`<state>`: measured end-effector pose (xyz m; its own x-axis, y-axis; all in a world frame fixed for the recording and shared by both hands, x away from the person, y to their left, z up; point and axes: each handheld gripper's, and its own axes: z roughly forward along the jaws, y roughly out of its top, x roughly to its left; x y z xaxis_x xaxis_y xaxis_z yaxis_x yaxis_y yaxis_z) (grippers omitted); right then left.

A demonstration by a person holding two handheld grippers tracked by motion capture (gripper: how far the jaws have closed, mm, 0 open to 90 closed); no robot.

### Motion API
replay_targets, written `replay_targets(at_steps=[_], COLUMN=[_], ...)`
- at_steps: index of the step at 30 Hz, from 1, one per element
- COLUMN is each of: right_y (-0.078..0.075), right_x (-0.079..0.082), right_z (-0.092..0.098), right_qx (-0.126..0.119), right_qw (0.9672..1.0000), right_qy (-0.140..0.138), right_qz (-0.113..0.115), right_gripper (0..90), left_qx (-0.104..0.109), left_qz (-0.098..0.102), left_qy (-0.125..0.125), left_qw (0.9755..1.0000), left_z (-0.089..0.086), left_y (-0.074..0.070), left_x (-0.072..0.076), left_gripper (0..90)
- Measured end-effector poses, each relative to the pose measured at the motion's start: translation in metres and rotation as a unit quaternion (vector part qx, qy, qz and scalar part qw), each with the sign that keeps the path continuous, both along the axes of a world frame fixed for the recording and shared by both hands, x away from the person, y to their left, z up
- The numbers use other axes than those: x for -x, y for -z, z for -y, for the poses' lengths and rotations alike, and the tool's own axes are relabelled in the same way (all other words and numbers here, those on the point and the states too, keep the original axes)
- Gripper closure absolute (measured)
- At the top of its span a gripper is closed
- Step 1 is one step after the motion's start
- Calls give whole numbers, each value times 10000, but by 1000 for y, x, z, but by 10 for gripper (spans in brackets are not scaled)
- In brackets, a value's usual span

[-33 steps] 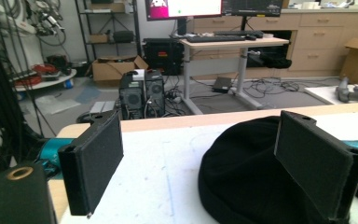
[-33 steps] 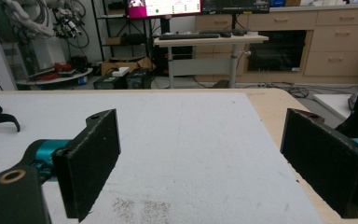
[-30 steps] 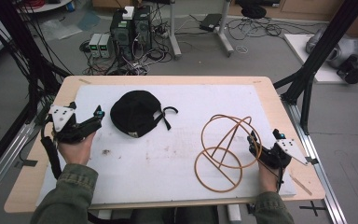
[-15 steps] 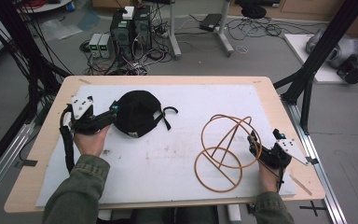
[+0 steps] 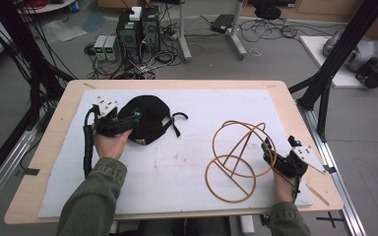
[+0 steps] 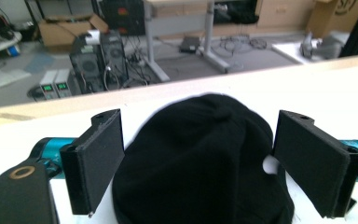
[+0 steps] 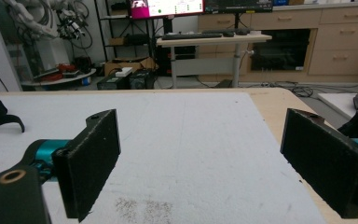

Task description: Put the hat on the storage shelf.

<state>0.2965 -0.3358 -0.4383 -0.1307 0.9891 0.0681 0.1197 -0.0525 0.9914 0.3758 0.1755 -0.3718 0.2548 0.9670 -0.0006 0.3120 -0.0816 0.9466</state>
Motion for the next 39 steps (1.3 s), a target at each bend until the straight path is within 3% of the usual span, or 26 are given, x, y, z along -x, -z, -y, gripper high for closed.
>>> replay_targets(at_steps=[9,18,26,30,32,33,34,38,39], right_y=[0,1,1,1,1,1,1,1,1], right_x=[0,-2,-2,-2,-3,-3,-3,-3,-3], right_z=[-1,-1,-1,-1,0,0,-1,0,-1], right_qx=[-21,-3,-10,-2,7,7,36,55,35], right_qw=[10000,9999,9999,9999,9998,9998,9998,9998,9998], right_qy=[-47,-112,-145,-147,-168,-168,-175,-163,-172], right_qz=[-12,-46,-53,-42,-64,-64,-94,-82,-94], right_gripper=[110,110,110,110,110,110,110,110,110], left_qx=[-110,-218,-315,-404,-517,-473,-394,-354,-222], left_qz=[-345,-886,-1035,-983,-1032,-1073,-1158,-1179,-1189], left_qy=[-45,-69,-213,-366,-530,-503,-416,-322,-205], left_qw=[9993,9958,9939,9937,9919,9918,9916,9919,9924], left_z=[12,20,28,29,28,27,25,24,21], left_y=[10,25,30,31,30,31,32,33,33], left_x=[-9,-18,-22,-23,-23,-23,-23,-24,-24], left_gripper=[172,189,252,337,626,626,810,871,872])
